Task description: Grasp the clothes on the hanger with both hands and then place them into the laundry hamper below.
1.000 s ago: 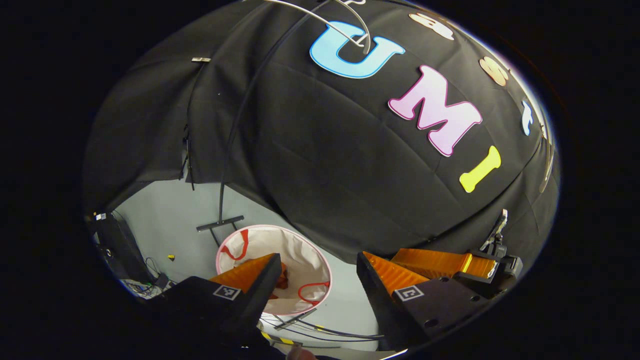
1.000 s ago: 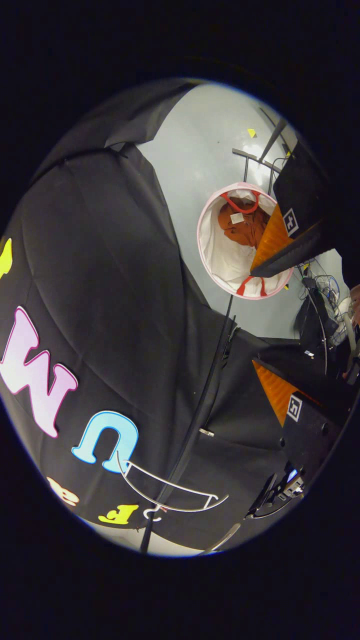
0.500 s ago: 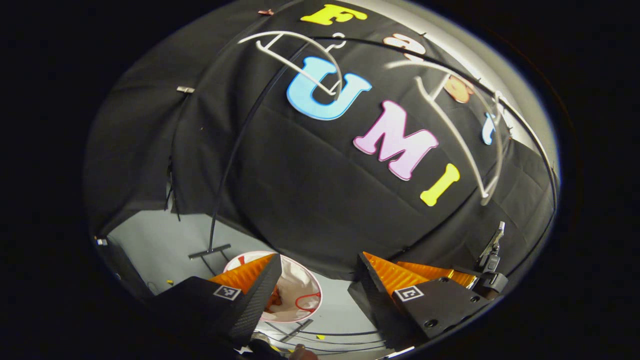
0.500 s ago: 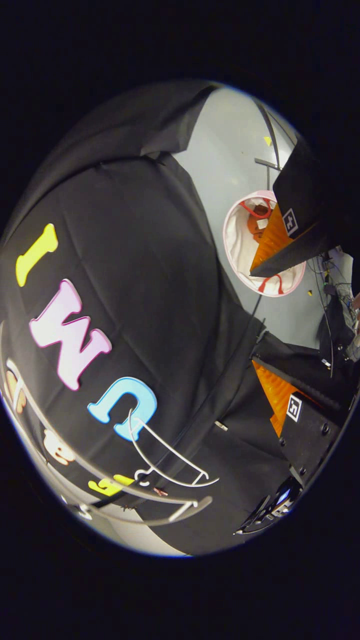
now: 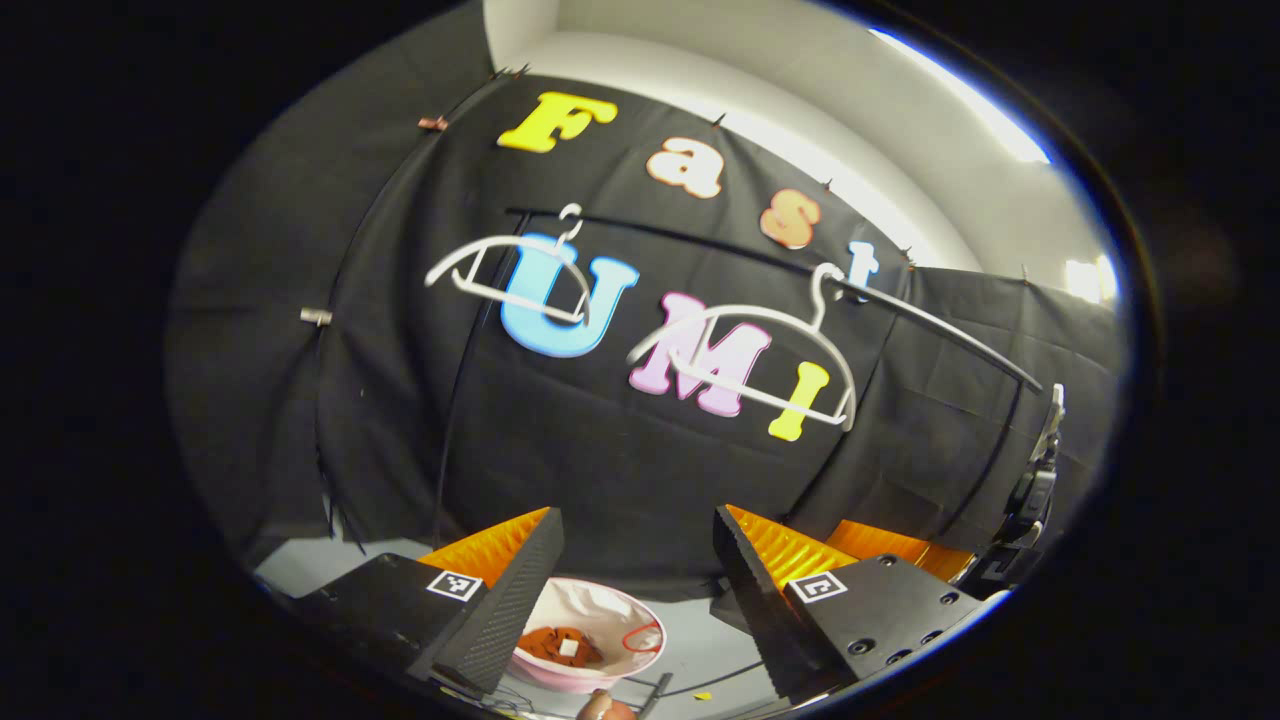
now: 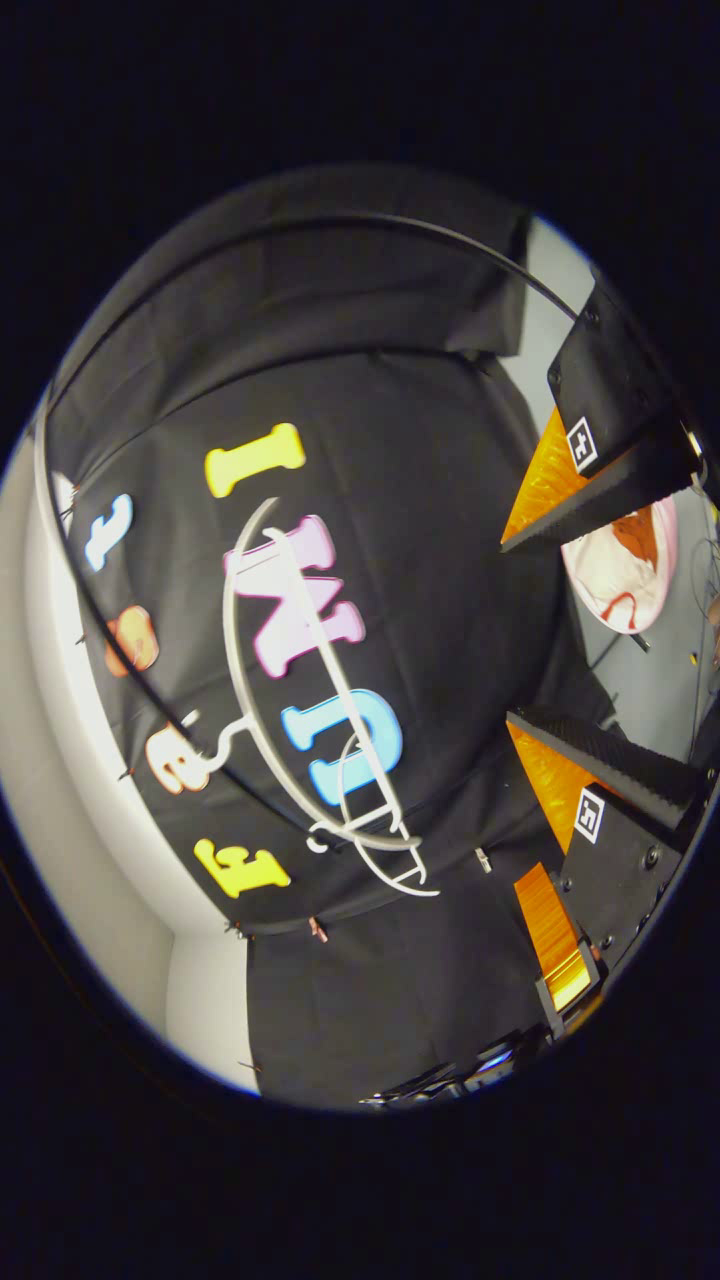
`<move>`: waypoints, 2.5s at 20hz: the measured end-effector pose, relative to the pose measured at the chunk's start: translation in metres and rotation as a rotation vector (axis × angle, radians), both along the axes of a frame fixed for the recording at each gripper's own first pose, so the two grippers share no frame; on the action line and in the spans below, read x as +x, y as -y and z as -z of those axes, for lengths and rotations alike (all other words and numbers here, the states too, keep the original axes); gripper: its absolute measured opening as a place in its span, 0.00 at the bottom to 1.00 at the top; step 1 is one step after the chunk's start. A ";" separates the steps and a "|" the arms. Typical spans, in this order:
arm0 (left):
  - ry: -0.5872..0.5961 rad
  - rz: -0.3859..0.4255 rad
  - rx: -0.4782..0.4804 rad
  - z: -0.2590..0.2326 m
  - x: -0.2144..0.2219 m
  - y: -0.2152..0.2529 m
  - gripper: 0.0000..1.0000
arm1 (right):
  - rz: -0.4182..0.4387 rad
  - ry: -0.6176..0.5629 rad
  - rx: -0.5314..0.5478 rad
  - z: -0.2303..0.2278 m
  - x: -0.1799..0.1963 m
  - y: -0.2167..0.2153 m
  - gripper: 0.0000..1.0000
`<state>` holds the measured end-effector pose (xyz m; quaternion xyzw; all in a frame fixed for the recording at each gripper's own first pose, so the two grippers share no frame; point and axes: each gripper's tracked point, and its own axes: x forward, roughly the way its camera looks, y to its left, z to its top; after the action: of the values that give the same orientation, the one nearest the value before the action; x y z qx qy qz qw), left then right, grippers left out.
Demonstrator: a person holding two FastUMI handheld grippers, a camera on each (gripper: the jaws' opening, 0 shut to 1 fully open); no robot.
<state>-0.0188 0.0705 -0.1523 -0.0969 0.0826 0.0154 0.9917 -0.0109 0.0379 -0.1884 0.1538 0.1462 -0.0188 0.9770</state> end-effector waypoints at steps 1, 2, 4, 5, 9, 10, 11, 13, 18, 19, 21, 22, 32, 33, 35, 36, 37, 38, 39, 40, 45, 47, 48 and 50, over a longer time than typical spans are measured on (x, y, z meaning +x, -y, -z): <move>0.030 0.009 0.026 -0.012 -0.007 0.003 0.95 | 0.007 0.031 -0.033 -0.011 -0.007 0.001 0.98; 0.065 0.026 0.049 -0.027 -0.014 0.009 0.95 | 0.010 0.054 -0.061 -0.021 -0.010 -0.004 0.98; 0.109 0.054 0.077 -0.046 -0.023 0.019 0.95 | 0.006 0.088 -0.106 -0.040 -0.015 -0.010 0.98; 0.127 0.063 0.092 -0.053 -0.025 0.021 0.95 | 0.002 0.110 -0.124 -0.050 -0.018 -0.010 0.92; 0.228 0.072 0.150 -0.104 -0.035 0.042 0.95 | -0.034 0.217 -0.228 -0.098 -0.021 -0.012 0.96; 0.255 0.071 0.167 -0.119 -0.036 0.048 0.92 | -0.045 0.244 -0.263 -0.110 -0.018 -0.012 1.00; 0.279 0.065 0.186 -0.128 -0.039 0.054 0.92 | -0.055 0.268 -0.288 -0.123 -0.016 -0.004 1.00; 0.316 0.055 0.212 -0.142 -0.042 0.065 0.98 | -0.065 0.305 -0.298 -0.148 -0.016 -0.004 0.97; 0.349 0.042 0.233 -0.158 -0.039 0.090 0.93 | -0.035 0.395 -0.294 -0.189 -0.020 0.020 0.95; 0.345 0.042 0.229 -0.157 -0.036 0.093 0.92 | -0.031 0.395 -0.303 -0.190 -0.020 0.025 0.94; 0.343 0.035 0.226 -0.156 -0.032 0.095 0.95 | -0.028 0.394 -0.310 -0.188 -0.020 0.031 0.97; 0.341 0.031 0.230 -0.155 -0.030 0.095 0.92 | -0.032 0.392 -0.306 -0.186 -0.019 0.032 0.97; 0.298 0.008 0.203 -0.144 0.000 0.099 0.95 | -0.068 0.409 -0.263 -0.183 0.006 0.036 1.00; 0.303 0.002 0.198 -0.146 0.006 0.098 0.95 | -0.080 0.404 -0.251 -0.180 0.012 0.033 0.97; 0.314 -0.001 0.198 -0.149 0.010 0.098 0.95 | -0.096 0.398 -0.250 -0.177 0.022 0.032 1.00; 0.312 -0.003 0.200 -0.148 0.010 0.097 0.95 | -0.098 0.392 -0.250 -0.176 0.025 0.032 0.97; 0.304 -0.006 0.201 -0.145 0.011 0.097 0.95 | -0.100 0.387 -0.244 -0.176 0.027 0.031 0.97; 0.295 -0.010 0.200 -0.143 0.011 0.097 0.95 | -0.104 0.383 -0.235 -0.174 0.028 0.029 0.97; 0.287 -0.015 0.196 -0.143 0.011 0.096 0.95 | -0.110 0.380 -0.225 -0.173 0.029 0.028 0.97; 0.282 -0.019 0.193 -0.145 0.010 0.096 0.95 | -0.117 0.374 -0.220 -0.171 0.029 0.026 0.97; 0.270 -0.026 0.191 -0.142 0.010 0.094 0.95 | -0.134 0.364 -0.216 -0.167 0.028 0.024 0.97; 0.265 -0.028 0.193 -0.142 0.010 0.093 0.95 | -0.140 0.361 -0.212 -0.167 0.028 0.023 1.00; 0.263 -0.029 0.193 -0.142 0.010 0.093 0.95 | -0.141 0.361 -0.215 -0.167 0.028 0.022 0.97; 0.259 -0.029 0.190 -0.142 0.010 0.093 0.95 | -0.145 0.362 -0.216 -0.166 0.027 0.022 0.97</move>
<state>-0.0092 -0.0229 -0.0108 -0.0050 -0.0493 0.0248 0.9985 0.0163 0.0163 -0.0221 0.0383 -0.0236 0.0636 0.9970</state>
